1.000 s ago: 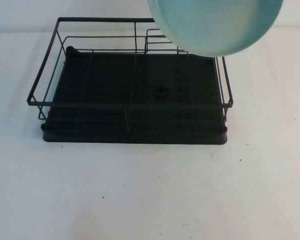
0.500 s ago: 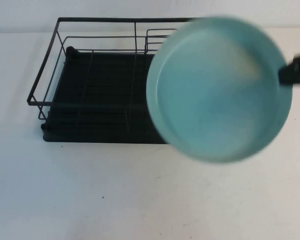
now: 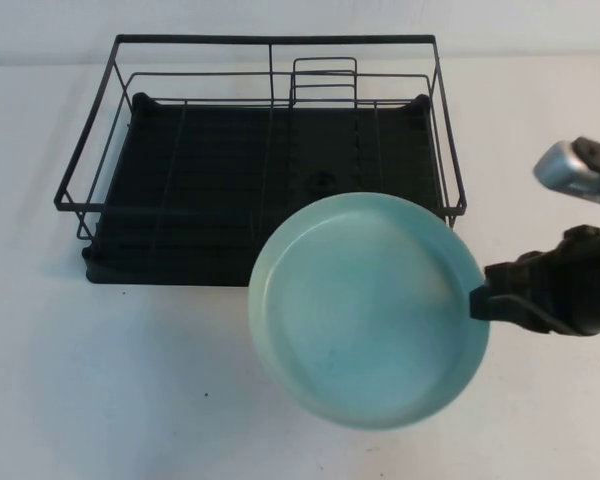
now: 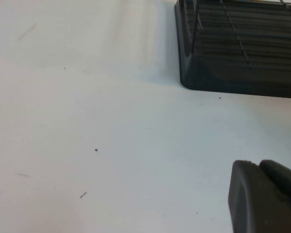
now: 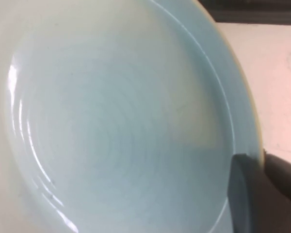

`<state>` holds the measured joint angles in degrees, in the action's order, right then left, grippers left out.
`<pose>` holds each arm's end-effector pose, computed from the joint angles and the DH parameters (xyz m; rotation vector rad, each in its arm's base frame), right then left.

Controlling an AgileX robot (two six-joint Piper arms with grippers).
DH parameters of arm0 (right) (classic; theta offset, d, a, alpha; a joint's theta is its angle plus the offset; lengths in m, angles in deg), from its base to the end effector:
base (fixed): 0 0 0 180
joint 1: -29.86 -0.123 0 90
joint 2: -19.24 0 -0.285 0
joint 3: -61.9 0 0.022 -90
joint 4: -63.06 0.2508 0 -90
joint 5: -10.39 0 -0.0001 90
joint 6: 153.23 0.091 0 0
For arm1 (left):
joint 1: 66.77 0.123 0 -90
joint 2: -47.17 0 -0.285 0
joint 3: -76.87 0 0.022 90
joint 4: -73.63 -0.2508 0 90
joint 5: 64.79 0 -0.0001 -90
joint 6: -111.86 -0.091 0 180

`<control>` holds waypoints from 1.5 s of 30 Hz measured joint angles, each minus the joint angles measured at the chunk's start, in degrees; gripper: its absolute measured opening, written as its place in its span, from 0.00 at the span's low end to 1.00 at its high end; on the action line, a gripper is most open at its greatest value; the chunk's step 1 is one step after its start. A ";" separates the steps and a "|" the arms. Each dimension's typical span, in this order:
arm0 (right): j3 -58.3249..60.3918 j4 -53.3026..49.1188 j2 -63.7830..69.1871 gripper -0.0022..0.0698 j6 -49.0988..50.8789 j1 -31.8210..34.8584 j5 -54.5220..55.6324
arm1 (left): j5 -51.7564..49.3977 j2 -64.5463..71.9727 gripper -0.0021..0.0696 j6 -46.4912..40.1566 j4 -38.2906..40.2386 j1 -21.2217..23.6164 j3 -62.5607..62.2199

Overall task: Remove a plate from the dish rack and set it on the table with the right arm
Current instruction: Place the plate from the table

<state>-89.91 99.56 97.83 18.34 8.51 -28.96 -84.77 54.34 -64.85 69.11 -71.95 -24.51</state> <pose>0.2147 0.1208 0.2863 -0.1787 2.5179 0.7913 0.0533 -0.0024 0.1742 0.0800 1.8433 -0.0266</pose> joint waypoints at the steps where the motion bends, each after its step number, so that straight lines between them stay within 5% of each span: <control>1: 0.00 0.26 1.11 0.02 0.00 -0.51 0.83 | 0.00 0.00 0.02 0.00 0.00 0.00 0.00; 15: 0.00 11.91 21.36 0.02 -7.22 -2.11 10.58 | 0.00 0.00 0.02 0.00 0.00 0.00 0.00; 33: 0.00 12.90 24.80 0.03 -8.63 -2.11 11.91 | 0.00 0.00 0.02 0.00 0.00 0.00 0.00; 39: 0.00 13.02 26.32 0.16 -8.72 -2.11 12.76 | 0.00 0.00 0.02 0.00 0.00 0.00 0.00; 45: 0.00 13.13 26.50 0.48 -8.72 -2.11 13.42 | 0.00 0.00 0.02 0.00 0.00 0.00 0.00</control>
<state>-89.91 112.69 124.33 9.62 6.40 -15.54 -84.77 54.34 -64.85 69.11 -71.95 -24.51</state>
